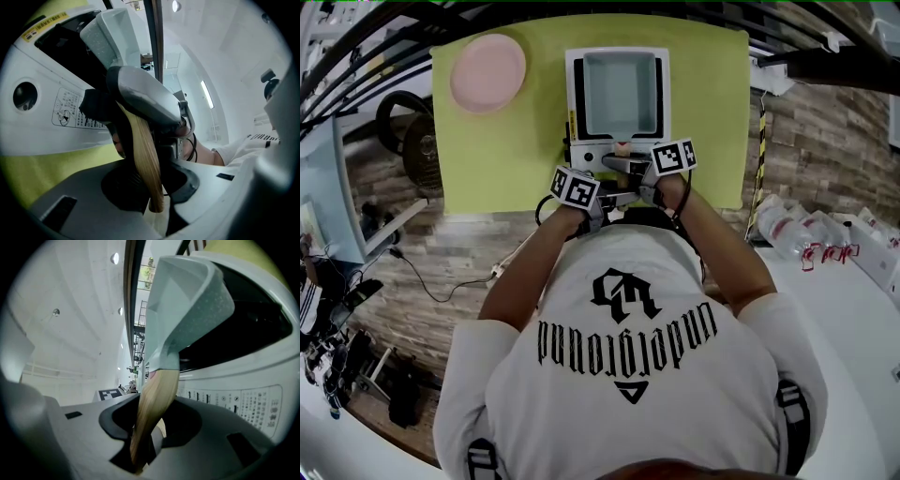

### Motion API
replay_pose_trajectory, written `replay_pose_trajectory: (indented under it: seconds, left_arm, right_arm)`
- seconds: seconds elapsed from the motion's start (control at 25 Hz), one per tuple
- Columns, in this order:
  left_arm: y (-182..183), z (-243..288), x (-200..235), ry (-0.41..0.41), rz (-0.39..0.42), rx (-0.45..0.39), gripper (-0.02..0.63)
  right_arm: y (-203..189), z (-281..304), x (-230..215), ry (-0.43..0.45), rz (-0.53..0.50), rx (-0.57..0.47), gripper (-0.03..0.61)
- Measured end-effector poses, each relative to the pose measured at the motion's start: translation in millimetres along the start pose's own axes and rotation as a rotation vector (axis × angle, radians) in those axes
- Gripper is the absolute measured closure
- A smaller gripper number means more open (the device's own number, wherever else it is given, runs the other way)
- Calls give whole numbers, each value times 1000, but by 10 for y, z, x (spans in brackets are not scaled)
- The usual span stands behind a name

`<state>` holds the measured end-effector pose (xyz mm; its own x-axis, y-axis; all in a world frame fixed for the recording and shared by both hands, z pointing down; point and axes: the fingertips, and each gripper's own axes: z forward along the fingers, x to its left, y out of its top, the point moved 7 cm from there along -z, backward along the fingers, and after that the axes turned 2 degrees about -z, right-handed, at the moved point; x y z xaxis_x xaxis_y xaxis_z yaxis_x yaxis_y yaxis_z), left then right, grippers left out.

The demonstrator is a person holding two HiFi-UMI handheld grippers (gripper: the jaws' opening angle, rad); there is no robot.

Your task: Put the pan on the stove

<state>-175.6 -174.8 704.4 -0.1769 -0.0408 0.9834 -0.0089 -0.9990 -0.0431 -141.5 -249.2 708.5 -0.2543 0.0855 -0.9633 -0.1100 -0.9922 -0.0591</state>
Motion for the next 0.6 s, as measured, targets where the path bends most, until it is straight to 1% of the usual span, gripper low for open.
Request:
replay_pose_trajectory:
  seconds: [0.08, 0.12, 0.2, 0.28, 0.32, 0.36, 0.4, 0.44, 0.48, 0.6]
  left_arm:
    - [0, 11, 9, 2, -3, -2, 502]
    - [-2, 12, 15, 3, -5, -3, 494]
    - [-4, 1, 25, 2, -11, -7, 482]
    - [-6, -19, 43, 4, -21, -12, 446]
    - [-5, -31, 58, 9, -26, -15, 407]
    - [-2, -45, 75, 13, -31, -20, 365]
    - [4, -64, 89, 16, -36, -27, 354]
    - [12, -82, 96, 17, -38, -35, 352]
    - [21, -100, 97, 16, -38, -43, 337]
    - [44, -161, 94, 24, -38, -70, 336]
  right_arm:
    - [-2, -5, 1, -3, -5, 5, 439]
    - [-4, -4, 8, -4, -8, 8, 425]
    - [0, 4, 29, -5, -12, 10, 375]
    - [20, 1, 40, -15, -17, 6, 326]
    - [34, -7, 35, -24, -19, 2, 306]
    - [48, -17, 27, -31, -21, -4, 302]
    - [61, -28, 19, -36, -21, -10, 302]
    - [69, -40, 13, -39, -22, -15, 301]
    - [71, -56, 8, -42, -23, -17, 290]
    - [61, -124, 3, -49, -24, -22, 290]
